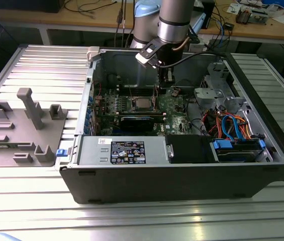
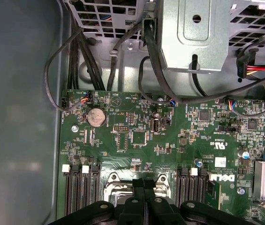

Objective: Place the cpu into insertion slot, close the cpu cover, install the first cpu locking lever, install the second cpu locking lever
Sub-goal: 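Close the cpu cover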

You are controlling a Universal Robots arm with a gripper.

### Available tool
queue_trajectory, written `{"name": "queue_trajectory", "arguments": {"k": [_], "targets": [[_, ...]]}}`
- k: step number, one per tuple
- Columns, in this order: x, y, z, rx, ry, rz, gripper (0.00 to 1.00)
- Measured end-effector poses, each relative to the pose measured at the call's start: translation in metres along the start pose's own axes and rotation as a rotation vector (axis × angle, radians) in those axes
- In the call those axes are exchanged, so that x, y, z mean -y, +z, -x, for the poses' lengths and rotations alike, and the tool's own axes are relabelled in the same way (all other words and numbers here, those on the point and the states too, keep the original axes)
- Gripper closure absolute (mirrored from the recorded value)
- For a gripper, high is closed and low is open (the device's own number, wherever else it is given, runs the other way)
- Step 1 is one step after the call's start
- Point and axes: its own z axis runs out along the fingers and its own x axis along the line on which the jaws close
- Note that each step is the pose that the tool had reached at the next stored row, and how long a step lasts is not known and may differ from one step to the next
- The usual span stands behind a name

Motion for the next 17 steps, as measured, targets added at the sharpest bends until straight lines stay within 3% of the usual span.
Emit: {"name": "queue_trajectory", "arguments": {"k": [11, 17], "targets": [[0.0008, 0.0000, 0.0000, 0.0001, 0.000, 0.0000, 0.89], [0.0063, 0.0017, 0.0011, -0.0002, 0.000, 0.0001, 0.89]]}}
